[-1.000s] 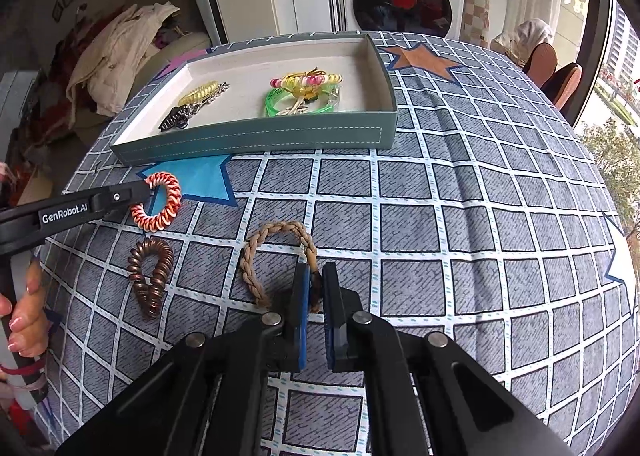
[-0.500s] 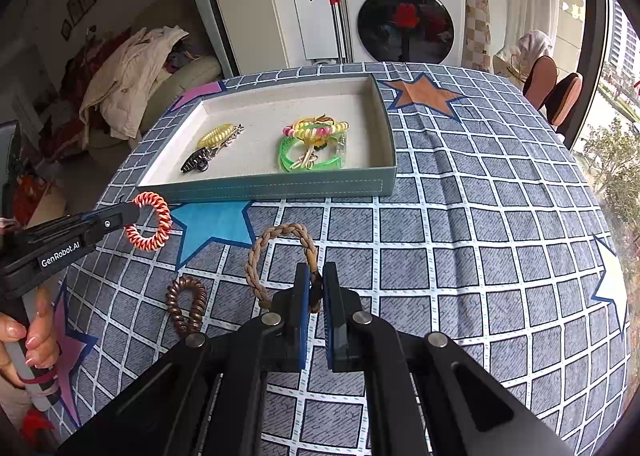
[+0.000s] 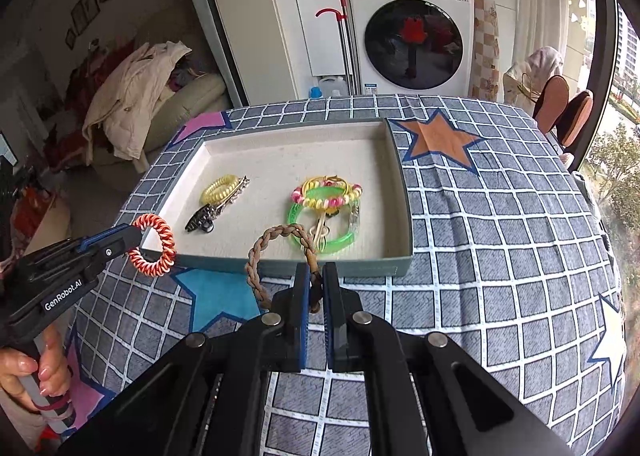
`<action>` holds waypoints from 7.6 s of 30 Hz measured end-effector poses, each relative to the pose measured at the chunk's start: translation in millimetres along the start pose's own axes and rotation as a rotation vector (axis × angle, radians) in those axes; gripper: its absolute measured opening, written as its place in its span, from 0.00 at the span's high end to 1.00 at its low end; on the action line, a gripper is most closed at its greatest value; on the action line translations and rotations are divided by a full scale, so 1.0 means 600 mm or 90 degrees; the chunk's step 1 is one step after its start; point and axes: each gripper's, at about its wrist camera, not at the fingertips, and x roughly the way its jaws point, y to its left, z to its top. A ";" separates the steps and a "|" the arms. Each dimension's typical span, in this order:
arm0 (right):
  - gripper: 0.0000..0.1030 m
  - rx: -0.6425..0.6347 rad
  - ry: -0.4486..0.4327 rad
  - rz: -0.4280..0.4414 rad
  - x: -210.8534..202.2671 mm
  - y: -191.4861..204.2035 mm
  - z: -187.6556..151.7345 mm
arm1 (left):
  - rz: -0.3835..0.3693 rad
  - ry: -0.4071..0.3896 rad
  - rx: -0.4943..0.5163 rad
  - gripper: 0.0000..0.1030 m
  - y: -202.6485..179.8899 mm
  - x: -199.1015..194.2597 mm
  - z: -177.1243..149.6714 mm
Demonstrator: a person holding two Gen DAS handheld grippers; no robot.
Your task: Organize jewelry
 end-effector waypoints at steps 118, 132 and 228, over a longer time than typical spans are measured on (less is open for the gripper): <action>0.11 0.023 -0.164 -0.081 0.036 0.007 0.046 | 0.164 -0.087 -0.004 0.00 -0.004 0.031 0.008; 0.11 -0.011 -0.174 -0.121 0.020 0.021 -0.023 | 0.196 -0.134 -0.029 0.00 -0.010 -0.001 -0.047; 0.11 -0.014 -0.196 -0.136 0.001 0.029 -0.037 | 0.198 -0.135 -0.036 0.00 -0.017 -0.008 -0.057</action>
